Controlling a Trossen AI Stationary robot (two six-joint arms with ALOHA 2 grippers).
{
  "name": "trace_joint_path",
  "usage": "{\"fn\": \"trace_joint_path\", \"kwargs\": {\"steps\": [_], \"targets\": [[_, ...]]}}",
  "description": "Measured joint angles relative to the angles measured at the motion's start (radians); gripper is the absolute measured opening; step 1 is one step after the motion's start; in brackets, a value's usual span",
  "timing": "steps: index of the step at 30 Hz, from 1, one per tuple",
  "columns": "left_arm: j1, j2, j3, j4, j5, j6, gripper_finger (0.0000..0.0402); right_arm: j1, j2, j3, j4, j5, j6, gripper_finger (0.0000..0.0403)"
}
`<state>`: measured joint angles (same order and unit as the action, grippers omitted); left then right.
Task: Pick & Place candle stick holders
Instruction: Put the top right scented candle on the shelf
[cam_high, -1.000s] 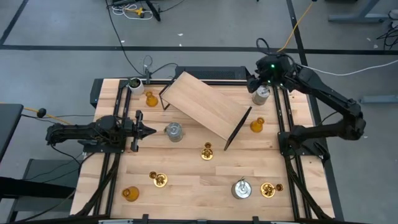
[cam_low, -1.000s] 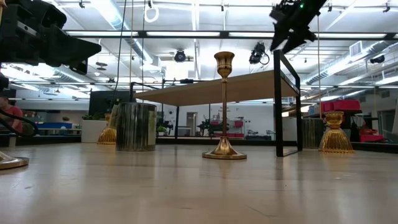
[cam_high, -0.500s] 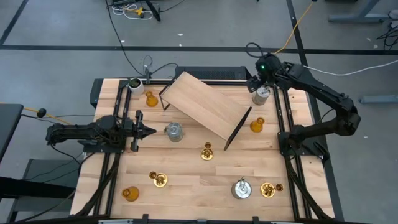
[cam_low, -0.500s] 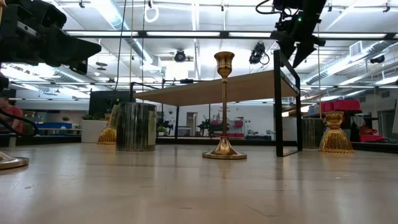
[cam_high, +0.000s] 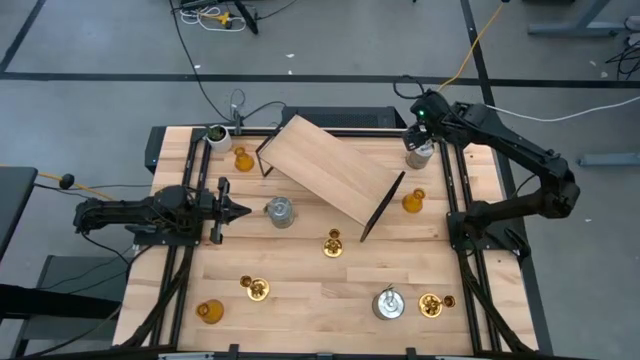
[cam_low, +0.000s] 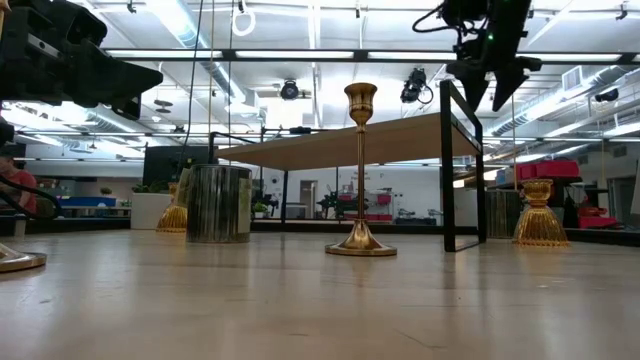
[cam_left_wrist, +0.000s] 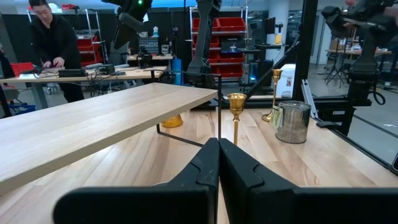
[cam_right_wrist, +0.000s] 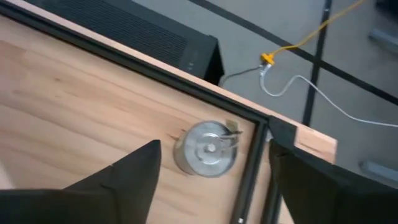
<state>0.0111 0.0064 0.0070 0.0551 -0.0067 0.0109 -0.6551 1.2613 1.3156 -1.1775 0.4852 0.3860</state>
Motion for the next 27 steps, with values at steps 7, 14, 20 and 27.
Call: {"fn": "trace_joint_path", "kwargs": {"steps": [7,14,20,27], "targets": [[0.000,0.000,0.000,0.000,0.000,0.000,0.0012,-0.021,0.000,-0.061,-0.005,0.001,0.001,0.0385],[0.000,0.000,0.000,0.000,0.000,0.000,0.0012,-0.048,0.000,-0.116,-0.003,-0.005,-0.002,0.0390],[0.000,0.000,0.000,0.000,0.000,0.000,0.0012,-0.070,0.000,-0.132,-0.001,-0.024,-0.053,0.0391],[0.000,0.000,0.000,0.000,0.000,0.000,0.0012,-0.082,0.000,-0.136,0.019,-0.050,-0.045,0.0392]]}}
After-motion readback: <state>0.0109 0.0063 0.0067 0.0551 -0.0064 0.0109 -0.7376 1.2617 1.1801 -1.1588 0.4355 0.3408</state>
